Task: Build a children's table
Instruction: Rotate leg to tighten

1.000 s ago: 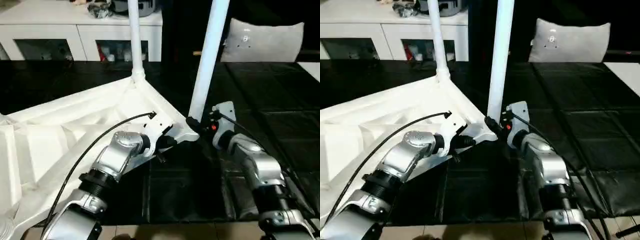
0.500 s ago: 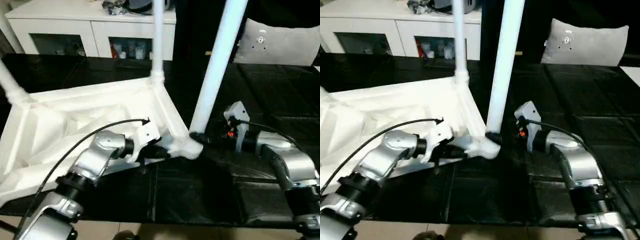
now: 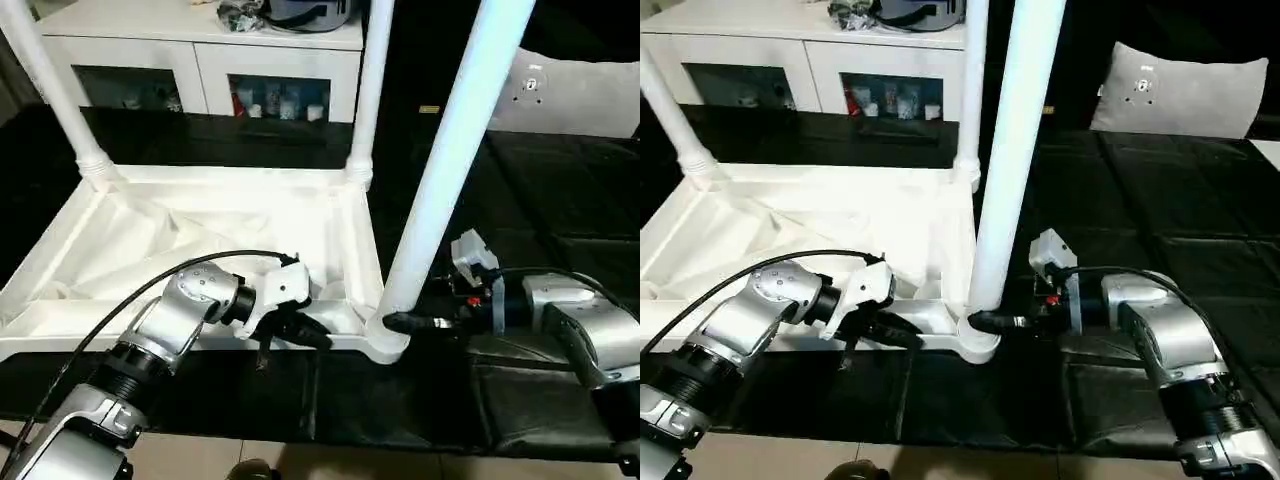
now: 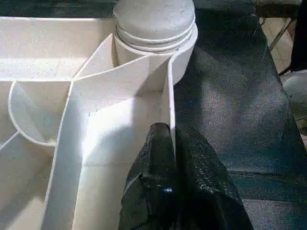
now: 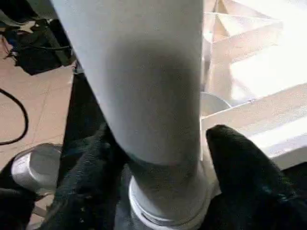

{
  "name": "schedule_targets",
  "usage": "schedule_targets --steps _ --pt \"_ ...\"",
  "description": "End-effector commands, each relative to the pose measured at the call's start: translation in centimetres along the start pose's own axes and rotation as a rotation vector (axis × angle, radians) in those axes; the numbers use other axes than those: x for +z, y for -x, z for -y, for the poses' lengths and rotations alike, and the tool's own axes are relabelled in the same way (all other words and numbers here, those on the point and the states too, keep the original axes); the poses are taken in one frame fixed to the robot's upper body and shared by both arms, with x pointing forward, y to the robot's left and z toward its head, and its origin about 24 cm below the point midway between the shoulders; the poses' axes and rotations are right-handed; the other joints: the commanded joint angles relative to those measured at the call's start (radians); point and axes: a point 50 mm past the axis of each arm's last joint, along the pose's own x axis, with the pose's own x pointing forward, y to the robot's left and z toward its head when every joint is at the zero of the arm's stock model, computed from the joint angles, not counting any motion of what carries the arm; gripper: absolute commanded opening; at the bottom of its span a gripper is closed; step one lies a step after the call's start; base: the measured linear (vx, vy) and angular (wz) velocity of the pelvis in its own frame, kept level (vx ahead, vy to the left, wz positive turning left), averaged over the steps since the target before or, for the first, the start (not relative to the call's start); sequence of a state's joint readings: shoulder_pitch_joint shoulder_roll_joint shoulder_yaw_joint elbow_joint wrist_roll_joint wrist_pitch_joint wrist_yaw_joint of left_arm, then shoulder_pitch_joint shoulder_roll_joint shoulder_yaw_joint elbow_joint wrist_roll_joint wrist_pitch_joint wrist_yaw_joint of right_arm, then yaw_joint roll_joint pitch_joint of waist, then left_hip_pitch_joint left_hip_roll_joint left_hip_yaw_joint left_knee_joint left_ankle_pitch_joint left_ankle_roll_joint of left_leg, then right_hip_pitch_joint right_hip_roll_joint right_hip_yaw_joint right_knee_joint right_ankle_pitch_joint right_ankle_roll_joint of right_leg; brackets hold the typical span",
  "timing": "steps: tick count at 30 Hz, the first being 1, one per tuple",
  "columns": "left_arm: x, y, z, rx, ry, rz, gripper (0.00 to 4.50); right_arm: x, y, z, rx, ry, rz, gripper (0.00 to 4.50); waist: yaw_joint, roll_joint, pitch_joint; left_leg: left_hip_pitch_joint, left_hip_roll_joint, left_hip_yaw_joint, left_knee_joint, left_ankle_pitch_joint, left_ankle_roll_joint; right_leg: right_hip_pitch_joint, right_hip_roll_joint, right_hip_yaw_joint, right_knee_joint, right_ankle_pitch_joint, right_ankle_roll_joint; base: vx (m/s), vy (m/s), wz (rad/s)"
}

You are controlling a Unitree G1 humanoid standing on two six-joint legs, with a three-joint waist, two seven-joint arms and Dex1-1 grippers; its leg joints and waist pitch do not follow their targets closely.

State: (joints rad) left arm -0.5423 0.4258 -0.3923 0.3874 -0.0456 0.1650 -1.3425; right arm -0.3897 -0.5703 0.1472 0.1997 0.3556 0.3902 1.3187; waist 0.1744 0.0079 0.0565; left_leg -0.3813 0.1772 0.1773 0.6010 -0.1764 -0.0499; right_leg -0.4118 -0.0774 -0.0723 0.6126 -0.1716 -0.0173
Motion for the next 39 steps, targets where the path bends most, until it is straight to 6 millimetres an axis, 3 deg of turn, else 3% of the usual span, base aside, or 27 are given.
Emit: schedule_targets --steps 1,9,13,16,17,19,20,21,23,25,27,32,36,39 --pt "1.3 -0.3 0.1 -0.06 -0.071 0.026 0.0 -0.1 0.1 0.1 0.005 0.007 -0.001 2.49 -0.002 -0.007 -0.07 0.019 0.057 -0.019 -0.072 -0.231 0.032 0.05 -0.083 0.049 -0.08 -0.307 -0.185 0.0 0.0 0.0" --pt "1.3 -0.5 -0.1 -0.026 -0.048 0.045 0.0 -1.3 -0.2 0.2 0.027 -0.049 0.043 2.0 -0.002 -0.008 -0.072 0.018 0.058 -0.019 -0.071 -0.223 0.037 0.051 -0.081 0.047 -0.077 -0.293 -0.193 0.0 0.0 0.0" --pt "1.6 -0.8 -1.1 0.115 0.035 0.056 0.0 -1.4 -1.7 0.2 -0.072 -0.111 0.136 1.93 -0.006 -0.007 -0.069 0.019 0.057 -0.02 -0.073 -0.235 0.03 0.047 -0.083 0.048 -0.08 -0.323 -0.189 0.0 0.0 0.0" --pt "2.3 -1.3 -2.1 0.256 0.119 0.091 0.0 -1.7 -3.7 0.7 -0.22 -0.146 0.167 1.93 -0.019 -0.01 -0.064 0.022 0.052 -0.025 -0.08 -0.274 0.001 0.049 -0.083 0.042 -0.091 -0.419 -0.156 0.0 0.0 0.0" --pt "2.6 -1.5 -2.4 0.301 0.152 0.106 0.0 -2.0 -4.7 1.0 -0.28 -0.162 0.168 1.93 -0.027 -0.005 -0.061 0.024 0.051 -0.027 -0.082 -0.302 -0.013 0.046 -0.085 0.042 -0.096 -0.462 -0.144 0.0 0.0 0.0" --pt "3.1 -1.9 -2.8 0.359 0.197 0.119 0.0 -2.7 -6.4 2.1 -0.423 -0.2 0.156 1.93 -0.047 -0.01 -0.06 0.022 0.048 -0.032 -0.084 -0.33 -0.023 0.052 -0.089 0.037 -0.102 -0.516 -0.123 0.0 0.0 0.0" --pt "3.2 -2.1 -3.0 0.385 0.207 0.118 0.0 -2.9 -6.6 2.7 -0.494 -0.222 0.149 1.93 -0.055 -0.01 -0.059 0.017 0.048 -0.034 -0.088 -0.328 -0.03 0.054 -0.088 0.035 -0.1 -0.521 -0.118 0.0 0.0 0.0" --pt "3.5 -2.6 -3.3 0.432 0.223 0.116 0.0 -3.2 -6.8 3.6 -0.619 -0.261 0.132 1.93 -0.079 -0.011 -0.057 0.016 0.042 -0.037 -0.086 -0.34 -0.036 0.053 -0.087 0.028 -0.109 -0.563 -0.102 0.0 0.0 0.0" --pt "4.0 -3.6 -3.8 0.508 0.252 0.124 0.0 -2.9 -6.9 4.6 -0.787 -0.266 0.129 1.93 -0.089 -0.011 -0.059 0.026 0.04 -0.033 -0.08 -0.333 -0.029 0.045 -0.086 0.034 -0.115 -0.553 -0.102 0.0 0.0 0.0" --pt "4.4 -4.2 -3.9 0.529 0.26 0.133 0.0 -2.1 -6.8 4.7 -0.825 -0.241 0.151 1.93 -0.087 -0.012 -0.061 0.027 0.04 -0.03 -0.08 -0.319 -0.015 0.046 -0.082 0.035 -0.116 -0.518 -0.103 0.0 0.0 0.0" --pt "4.8 -4.6 -3.8 0.532 0.249 0.152 0.0 -1.4 -7.0 4.4 -0.797 -0.258 0.197 2.45 -0.082 -0.01 -0.066 0.024 0.042 -0.027 -0.081 -0.287 0.008 0.049 -0.078 0.041 -0.108 -0.428 -0.121 0.0 0.0 0.0" --pt "5.2 -4.6 -3.3 0.501 0.185 0.155 0.0 0.2 -6.4 3.4 -0.702 -0.231 0.274 2.87 -0.064 -0.011 -0.073 0.019 0.046 -0.022 -0.078 -0.19 0.041 0.059 -0.075 0.047 -0.085 -0.24 -0.165 0.0 0.0 0.0" --pt "4.8 -4.3 -3.2 0.486 0.164 0.137 0.0 0.4 -5.7 3.2 -0.67 -0.2 0.272 3.15 -0.054 -0.014 -0.073 0.016 0.045 -0.02 -0.077 -0.155 0.047 0.062 -0.075 0.045 -0.081 -0.201 -0.179 0.0 0.0 0.0" --pt "4.5 -3.9 -3.1 0.469 0.139 0.131 0.0 0.4 -5.1 3.0 -0.642 -0.163 0.255 3.48 -0.054 -0.01 -0.07 0.016 0.046 -0.019 -0.078 -0.178 0.042 0.061 -0.075 0.046 -0.085 -0.234 -0.172 0.0 0.0 0.0"
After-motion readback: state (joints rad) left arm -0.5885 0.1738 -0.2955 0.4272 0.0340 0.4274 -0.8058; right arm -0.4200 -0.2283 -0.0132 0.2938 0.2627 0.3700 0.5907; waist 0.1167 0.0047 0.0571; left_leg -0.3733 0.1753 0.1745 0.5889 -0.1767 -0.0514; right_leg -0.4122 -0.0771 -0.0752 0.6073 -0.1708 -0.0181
